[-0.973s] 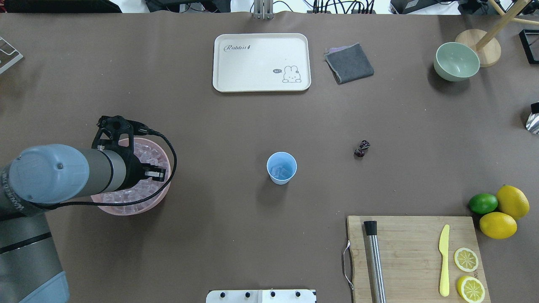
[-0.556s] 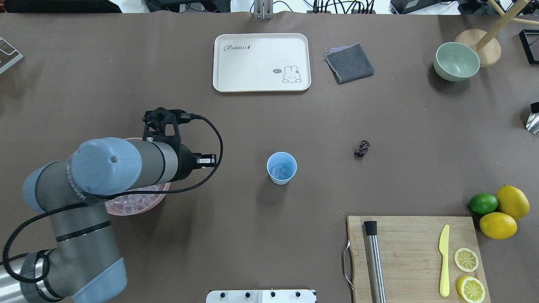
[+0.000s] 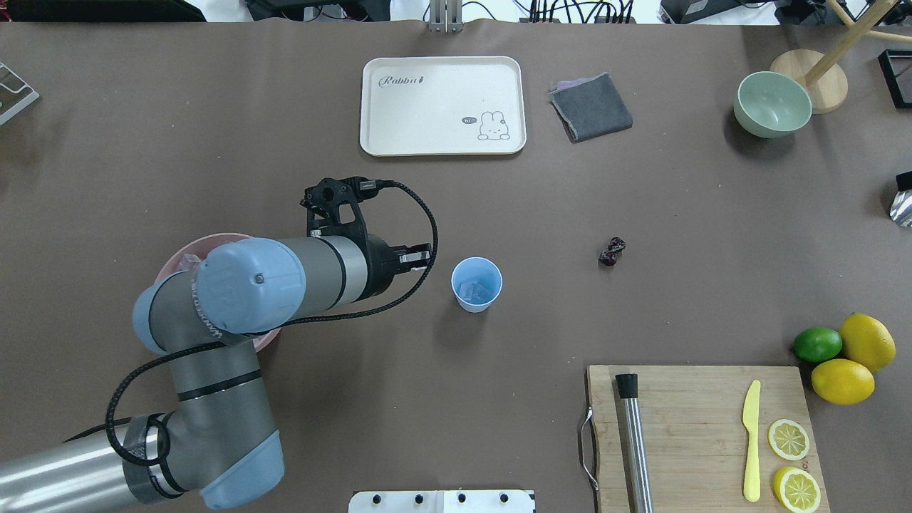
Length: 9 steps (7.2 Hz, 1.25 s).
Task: Put ice and cherries in cup
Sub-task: 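Carry the ice cube with the left gripper over the light-blue cup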
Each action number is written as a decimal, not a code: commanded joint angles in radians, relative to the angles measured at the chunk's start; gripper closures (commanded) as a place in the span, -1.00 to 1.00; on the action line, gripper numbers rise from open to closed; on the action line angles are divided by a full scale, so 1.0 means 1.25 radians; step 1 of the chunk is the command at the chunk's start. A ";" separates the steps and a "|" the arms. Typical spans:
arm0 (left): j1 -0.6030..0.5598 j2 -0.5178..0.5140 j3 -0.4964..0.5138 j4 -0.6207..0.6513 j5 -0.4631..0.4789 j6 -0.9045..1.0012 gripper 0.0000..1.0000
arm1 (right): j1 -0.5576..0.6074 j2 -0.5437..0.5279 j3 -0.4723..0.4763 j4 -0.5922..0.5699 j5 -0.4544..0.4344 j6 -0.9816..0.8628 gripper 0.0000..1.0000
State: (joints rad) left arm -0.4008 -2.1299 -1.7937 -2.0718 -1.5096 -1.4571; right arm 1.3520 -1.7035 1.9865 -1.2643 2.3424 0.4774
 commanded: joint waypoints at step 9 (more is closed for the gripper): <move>0.091 -0.083 0.081 -0.035 0.168 -0.084 -0.96 | -0.014 0.005 -0.007 -0.002 0.002 0.009 -1.00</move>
State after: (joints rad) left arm -0.2869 -2.2362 -1.6941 -2.1209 -1.2975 -1.5676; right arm 1.3394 -1.6988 1.9774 -1.2665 2.3455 0.4839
